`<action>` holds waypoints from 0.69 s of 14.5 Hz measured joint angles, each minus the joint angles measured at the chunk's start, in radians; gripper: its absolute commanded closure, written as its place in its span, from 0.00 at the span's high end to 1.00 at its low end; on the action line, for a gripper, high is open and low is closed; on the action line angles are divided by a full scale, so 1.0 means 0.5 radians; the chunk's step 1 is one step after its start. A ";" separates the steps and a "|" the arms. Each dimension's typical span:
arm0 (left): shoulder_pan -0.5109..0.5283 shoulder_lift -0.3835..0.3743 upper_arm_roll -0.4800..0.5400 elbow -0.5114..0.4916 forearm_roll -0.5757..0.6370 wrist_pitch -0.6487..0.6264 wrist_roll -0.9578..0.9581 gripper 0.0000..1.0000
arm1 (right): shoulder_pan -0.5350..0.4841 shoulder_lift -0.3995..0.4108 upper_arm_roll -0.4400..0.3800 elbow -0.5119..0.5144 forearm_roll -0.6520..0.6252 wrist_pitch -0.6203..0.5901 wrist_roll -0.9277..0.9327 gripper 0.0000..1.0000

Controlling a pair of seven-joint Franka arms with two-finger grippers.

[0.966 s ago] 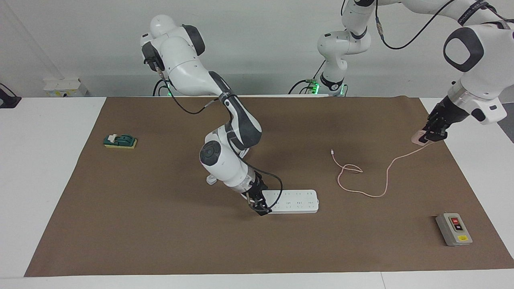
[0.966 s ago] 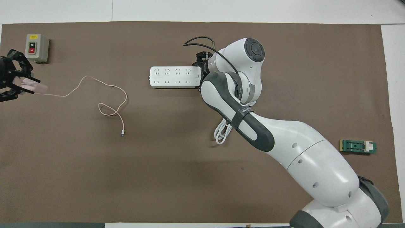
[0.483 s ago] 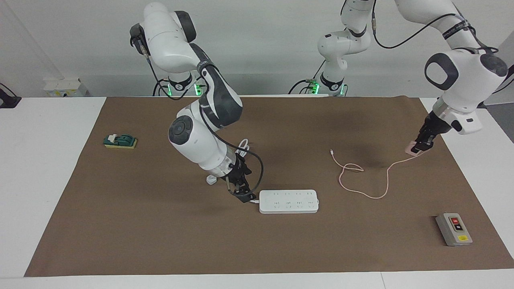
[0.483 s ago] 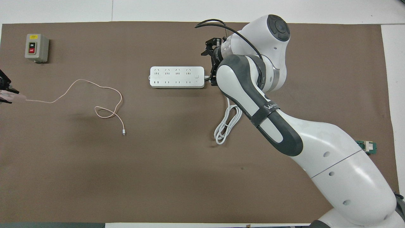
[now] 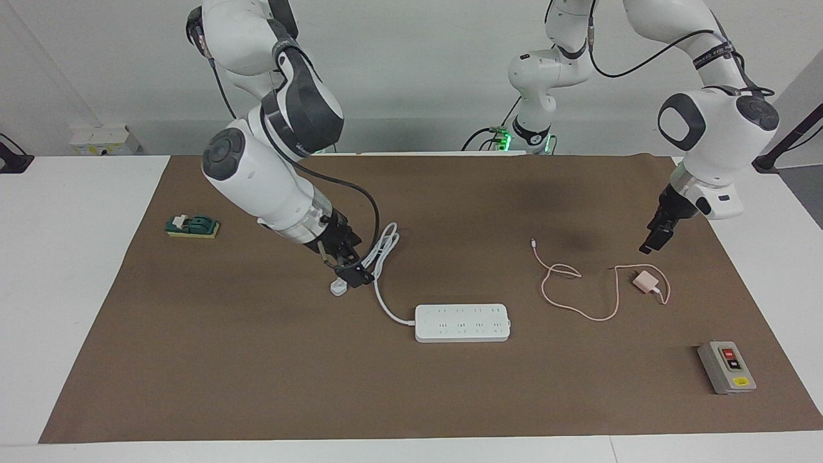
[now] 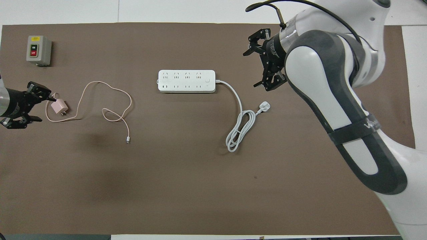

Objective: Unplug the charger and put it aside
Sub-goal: 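Release the charger with the left gripper while the right gripper withdraws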

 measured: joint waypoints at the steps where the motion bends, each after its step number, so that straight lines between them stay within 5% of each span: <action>1: -0.030 -0.004 -0.001 0.043 0.002 -0.064 0.056 1.00 | -0.027 -0.055 -0.001 -0.015 -0.019 -0.063 -0.091 1.00; 10: -0.183 -0.068 -0.006 0.667 0.006 -0.997 0.619 1.00 | -0.181 -0.398 -0.005 -0.062 -0.532 -0.526 -1.449 1.00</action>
